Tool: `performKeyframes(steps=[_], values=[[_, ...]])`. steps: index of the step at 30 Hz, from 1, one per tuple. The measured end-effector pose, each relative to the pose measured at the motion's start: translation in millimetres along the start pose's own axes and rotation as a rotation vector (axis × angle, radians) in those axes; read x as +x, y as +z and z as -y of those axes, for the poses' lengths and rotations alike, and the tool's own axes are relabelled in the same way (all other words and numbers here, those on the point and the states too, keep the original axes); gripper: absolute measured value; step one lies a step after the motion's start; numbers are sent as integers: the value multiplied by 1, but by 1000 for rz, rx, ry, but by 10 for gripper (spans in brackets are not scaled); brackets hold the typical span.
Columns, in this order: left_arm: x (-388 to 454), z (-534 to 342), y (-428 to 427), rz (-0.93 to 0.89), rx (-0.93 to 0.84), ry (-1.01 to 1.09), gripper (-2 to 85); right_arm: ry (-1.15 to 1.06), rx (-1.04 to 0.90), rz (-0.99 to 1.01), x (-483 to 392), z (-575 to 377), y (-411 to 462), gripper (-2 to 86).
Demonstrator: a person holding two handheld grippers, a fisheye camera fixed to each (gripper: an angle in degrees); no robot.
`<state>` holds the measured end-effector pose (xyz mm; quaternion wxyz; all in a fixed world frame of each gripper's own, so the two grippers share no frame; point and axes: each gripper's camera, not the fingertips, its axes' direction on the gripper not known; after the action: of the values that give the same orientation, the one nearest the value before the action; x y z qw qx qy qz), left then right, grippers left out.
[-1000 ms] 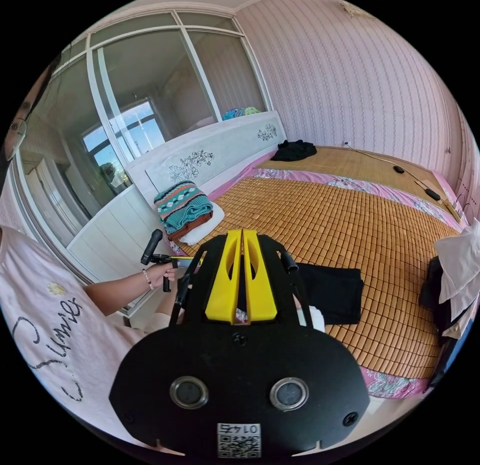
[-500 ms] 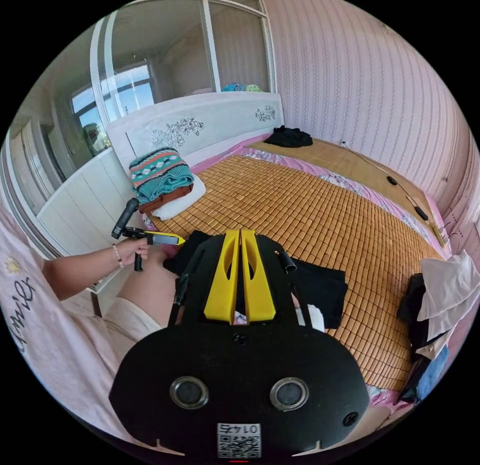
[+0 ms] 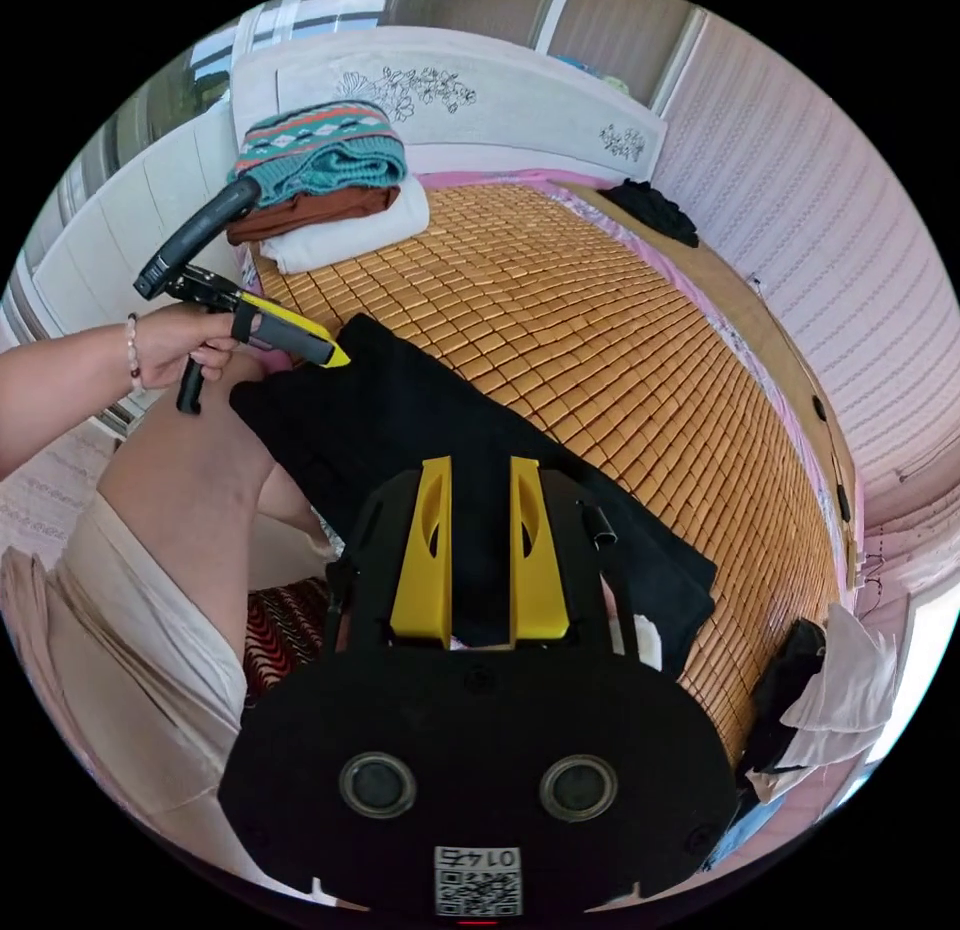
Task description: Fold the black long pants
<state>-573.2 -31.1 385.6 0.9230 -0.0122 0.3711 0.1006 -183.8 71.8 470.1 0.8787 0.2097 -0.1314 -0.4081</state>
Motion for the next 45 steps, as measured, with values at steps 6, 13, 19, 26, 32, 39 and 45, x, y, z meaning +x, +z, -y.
performKeyframes(steps=[6, 13, 19, 26, 32, 39, 45], values=[[-4, 1, -21, -67, 28, -46, 123, -87, -16, 137, -34, 26, 15, 114], [-13, 1, -29, -70, 47, -107, 121, -53, -170, 192, -42, 30, 49, 93], [-1, 7, -33, -40, 55, -64, 123, 33, -54, 181, -2, 11, 15, 10], [15, 12, -32, -34, 82, -34, 135, 286, 58, 123, 81, -41, -44, 1], [38, 16, -6, 74, -17, 54, 125, 420, 81, 51, 128, -104, -91, 1], [61, 6, -16, 67, -8, 119, 7, 358, 224, 46, 124, -148, -155, -4], [79, -12, -28, 73, 31, 164, -7, 428, 393, 278, 148, -194, -204, -3]])
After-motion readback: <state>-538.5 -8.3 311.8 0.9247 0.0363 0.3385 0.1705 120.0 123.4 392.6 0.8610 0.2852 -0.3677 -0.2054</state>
